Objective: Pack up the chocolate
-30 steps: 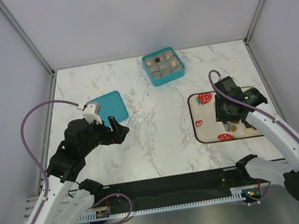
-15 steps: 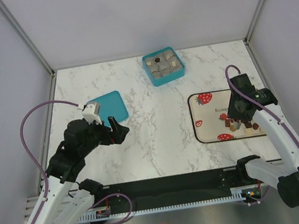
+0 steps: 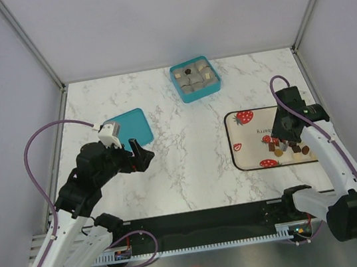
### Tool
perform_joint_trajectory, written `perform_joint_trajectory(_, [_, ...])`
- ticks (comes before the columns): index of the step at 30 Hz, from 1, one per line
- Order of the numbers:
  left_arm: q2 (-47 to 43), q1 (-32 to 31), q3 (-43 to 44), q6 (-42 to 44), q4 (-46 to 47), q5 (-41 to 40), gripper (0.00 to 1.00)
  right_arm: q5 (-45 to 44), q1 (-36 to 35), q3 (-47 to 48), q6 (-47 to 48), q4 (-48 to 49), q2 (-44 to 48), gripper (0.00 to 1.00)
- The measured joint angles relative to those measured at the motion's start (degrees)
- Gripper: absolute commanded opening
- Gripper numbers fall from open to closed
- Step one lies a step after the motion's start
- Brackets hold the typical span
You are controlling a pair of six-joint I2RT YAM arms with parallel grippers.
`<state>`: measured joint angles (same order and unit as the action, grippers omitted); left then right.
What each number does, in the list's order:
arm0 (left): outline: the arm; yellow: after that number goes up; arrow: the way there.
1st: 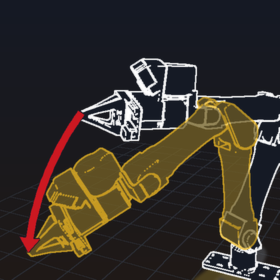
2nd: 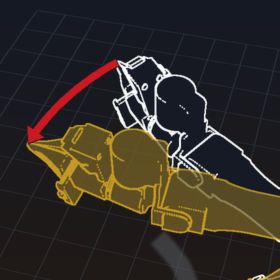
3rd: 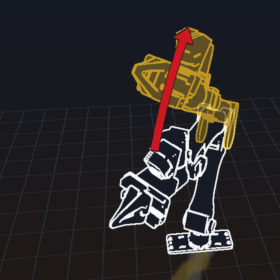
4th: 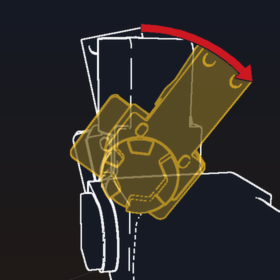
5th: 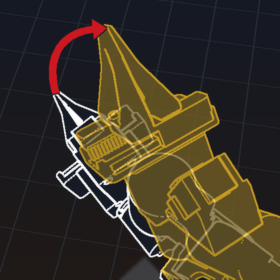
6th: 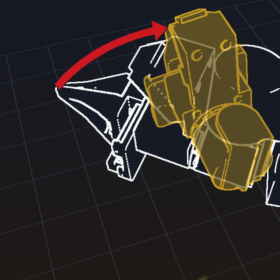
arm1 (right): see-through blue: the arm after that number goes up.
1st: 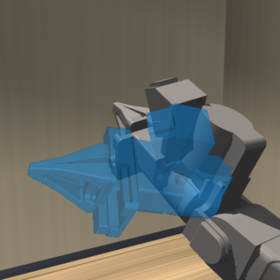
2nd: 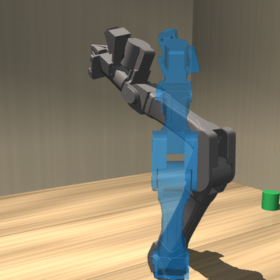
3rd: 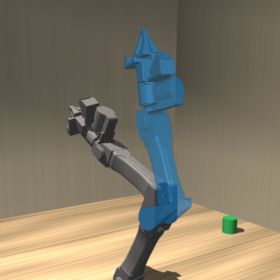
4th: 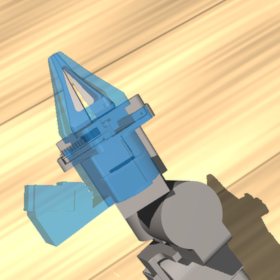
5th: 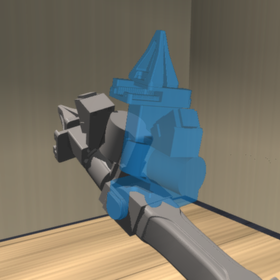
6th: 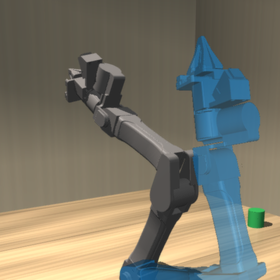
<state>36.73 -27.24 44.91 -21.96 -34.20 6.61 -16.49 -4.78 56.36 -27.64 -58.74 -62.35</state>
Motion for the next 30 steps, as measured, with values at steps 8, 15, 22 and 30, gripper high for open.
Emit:
perform_joint_trajectory(8, [0.02, 0.0, 0.0, 0.02, 0.0, 0.0, 0.99, 1.4, 1.95, -2.25, 0.85, 2.38, -1.81, 0.52])
perform_joint_trajectory(15, [0.04, 0.0, 0.0, 0.0, 0.0, 0.0, 0.99, 3.48, 2.38, -2.67, 1.7, 4.55, -3.17, 0.51])
perform_joint_trajectory(22, [0.24, 0.0, 0.0, 0.0, 0.02, 0.0, 0.99, 4.96, 2.4, -2.71, 2.75, 5.6, -3.63, 0.5])
perform_joint_trajectory(30, [0.35, 0.0, 0.0, 0.0, 0.02, 0.0, 0.99, 5.42, 2.4, -2.71, 3.52, 6.56, -4.59, 0.49])
